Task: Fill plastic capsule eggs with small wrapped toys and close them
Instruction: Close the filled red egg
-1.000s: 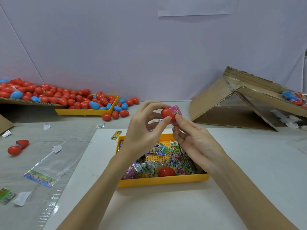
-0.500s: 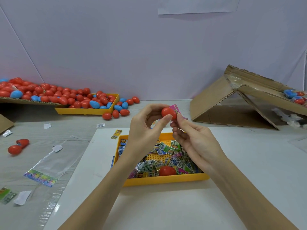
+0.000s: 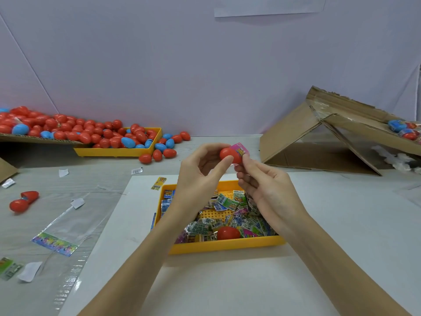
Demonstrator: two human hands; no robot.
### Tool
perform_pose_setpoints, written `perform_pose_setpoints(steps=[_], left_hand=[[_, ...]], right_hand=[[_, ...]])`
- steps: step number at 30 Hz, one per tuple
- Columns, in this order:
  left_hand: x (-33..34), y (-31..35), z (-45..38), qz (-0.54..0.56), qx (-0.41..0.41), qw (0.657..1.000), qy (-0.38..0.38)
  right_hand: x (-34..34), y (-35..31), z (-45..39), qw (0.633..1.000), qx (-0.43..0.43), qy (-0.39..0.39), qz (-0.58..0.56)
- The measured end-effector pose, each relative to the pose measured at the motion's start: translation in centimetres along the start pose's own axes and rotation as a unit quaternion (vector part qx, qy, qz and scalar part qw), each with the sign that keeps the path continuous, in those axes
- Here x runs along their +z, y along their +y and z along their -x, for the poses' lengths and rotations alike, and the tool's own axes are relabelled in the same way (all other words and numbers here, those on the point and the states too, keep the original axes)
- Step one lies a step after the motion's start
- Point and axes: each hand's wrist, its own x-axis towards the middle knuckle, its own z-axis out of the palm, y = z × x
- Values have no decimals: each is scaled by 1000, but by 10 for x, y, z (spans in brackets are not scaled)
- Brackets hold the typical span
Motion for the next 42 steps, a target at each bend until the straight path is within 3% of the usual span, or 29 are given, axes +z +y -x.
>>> perform_pose_setpoints(steps=[4, 9, 11, 13, 16, 19, 23, 25, 30, 40, 42], left_hand=[[-12, -2, -4, -7, -34, 995, -89], [-20, -2, -8, -98, -24, 987, -124], [-27, -4, -12, -124, -28, 988, -89], [-34, -6, -15, -111, -43, 992, -52], [-40, -10, -19, -105, -60, 992, -14], [-42, -11, -20, -104, -63, 993, 2], [-41, -10, -21, -95, -81, 992, -9], [-40, -8, -21, -81, -92, 992, -18], [-37, -2, -20, -37, -122, 991, -35], [-40, -2, -19, -47, -137, 988, -46], [-41, -2, -19, -50, -141, 987, -51]], right_hand=[[-4, -5, -1, 999, -26, -4, 44], [-10, 1, -4, 968, -70, 91, 223], [-16, 1, -8, 909, -139, 86, 383], [-19, 5, -10, 826, -195, 38, 528], [-16, 13, -9, 715, -255, 1, 651], [-11, 17, -8, 685, -278, -52, 671], [-7, 26, -8, 624, -181, -66, 757], [-5, 26, -8, 635, -156, -62, 754], [-5, 21, -8, 710, -153, -50, 686], [-12, 13, -7, 710, -190, -94, 672], [-11, 11, -7, 742, -180, -104, 637]])
